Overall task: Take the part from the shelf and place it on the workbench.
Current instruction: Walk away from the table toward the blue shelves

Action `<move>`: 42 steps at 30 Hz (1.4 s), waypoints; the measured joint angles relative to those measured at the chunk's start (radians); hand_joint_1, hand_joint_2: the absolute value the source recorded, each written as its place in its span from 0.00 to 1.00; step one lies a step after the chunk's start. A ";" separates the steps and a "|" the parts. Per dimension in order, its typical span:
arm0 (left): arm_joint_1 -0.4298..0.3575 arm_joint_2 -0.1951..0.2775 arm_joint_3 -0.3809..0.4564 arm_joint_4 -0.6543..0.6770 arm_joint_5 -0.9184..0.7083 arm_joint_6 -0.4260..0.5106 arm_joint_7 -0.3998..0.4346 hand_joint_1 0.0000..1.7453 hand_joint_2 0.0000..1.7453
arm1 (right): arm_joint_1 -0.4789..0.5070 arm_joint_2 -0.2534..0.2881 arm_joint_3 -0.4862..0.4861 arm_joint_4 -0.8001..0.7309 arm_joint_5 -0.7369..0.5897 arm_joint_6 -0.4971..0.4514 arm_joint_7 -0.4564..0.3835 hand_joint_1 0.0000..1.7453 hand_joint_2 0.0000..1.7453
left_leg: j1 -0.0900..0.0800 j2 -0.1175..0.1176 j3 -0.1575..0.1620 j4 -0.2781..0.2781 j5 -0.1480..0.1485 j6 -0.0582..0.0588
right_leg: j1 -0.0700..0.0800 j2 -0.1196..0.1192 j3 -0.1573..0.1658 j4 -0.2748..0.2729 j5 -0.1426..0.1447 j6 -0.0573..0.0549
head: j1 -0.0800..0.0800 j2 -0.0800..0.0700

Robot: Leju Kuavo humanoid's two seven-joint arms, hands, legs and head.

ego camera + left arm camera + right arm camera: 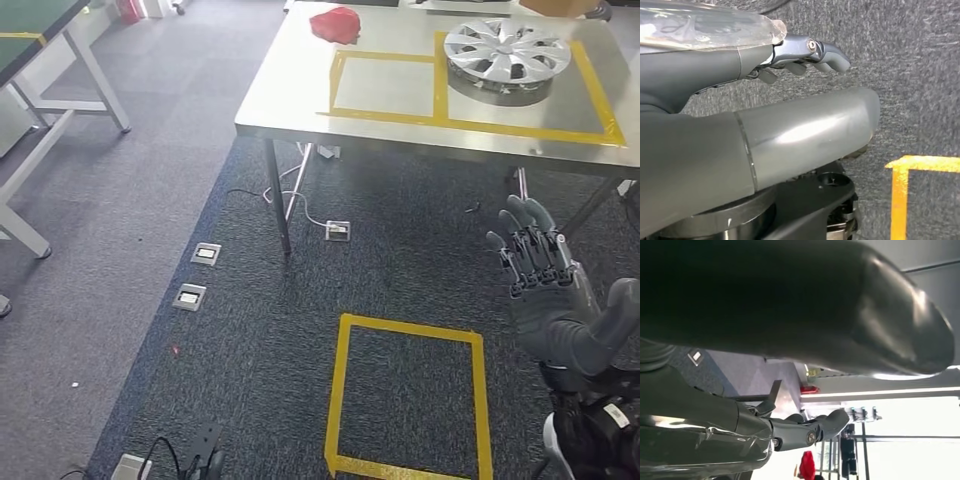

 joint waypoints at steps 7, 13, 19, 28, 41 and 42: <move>0.001 0.002 0.000 0.000 -0.002 -0.001 0.007 0.00 0.00 | -0.006 0.000 -0.001 0.002 -0.003 -0.011 0.000 0.00 0.00 | 0.007 -0.002 -0.108 0.239 -0.149 -0.036 | -0.002 -0.007 -0.044 -0.003 0.042 -0.044 | -0.005 0.000; -0.001 0.006 0.000 0.000 0.000 -0.002 0.007 0.00 0.00 | -0.011 0.002 -0.001 0.007 -0.002 -0.008 -0.011 0.00 0.00 | 0.000 -0.002 0.040 0.065 -0.096 -0.012 | 0.007 -0.006 -0.085 -0.002 0.078 -0.038 | -0.006 0.000; -0.003 0.005 0.000 0.000 0.009 -0.003 0.005 0.00 0.00 | -0.024 0.010 0.000 0.017 0.002 0.006 -0.018 0.00 0.00 | -0.001 0.000 0.068 -0.025 -0.051 0.023 | 0.008 -0.004 -0.104 0.019 0.074 -0.008 | -0.006 0.000; 0.000 0.003 0.000 0.000 0.017 -0.003 0.008 0.00 0.00 | -0.031 0.014 0.002 0.037 0.001 0.012 -0.021 0.00 0.00 | 0.003 0.000 0.006 -0.003 -0.012 0.017 | -0.008 -0.004 -0.038 0.085 -0.020 0.014 | 0.001 0.000; 0.000 0.006 0.000 0.000 0.023 -0.003 0.003 0.00 0.00 | -0.050 0.041 0.014 0.067 0.003 0.033 -0.033 0.00 0.00 | 0.009 -0.002 -0.079 0.253 -0.158 -0.033 | -0.004 -0.009 -0.077 0.002 0.060 -0.037 | -0.011 0.000; 0.000 0.006 0.000 0.000 0.023 -0.003 0.003 0.00 0.00 | -0.051 0.042 0.015 0.069 0.003 0.033 -0.033 0.00 0.00 | 0.008 -0.002 -0.031 0.182 -0.131 -0.028 | -0.004 -0.008 -0.082 0.002 0.065 -0.035 | -0.012 0.000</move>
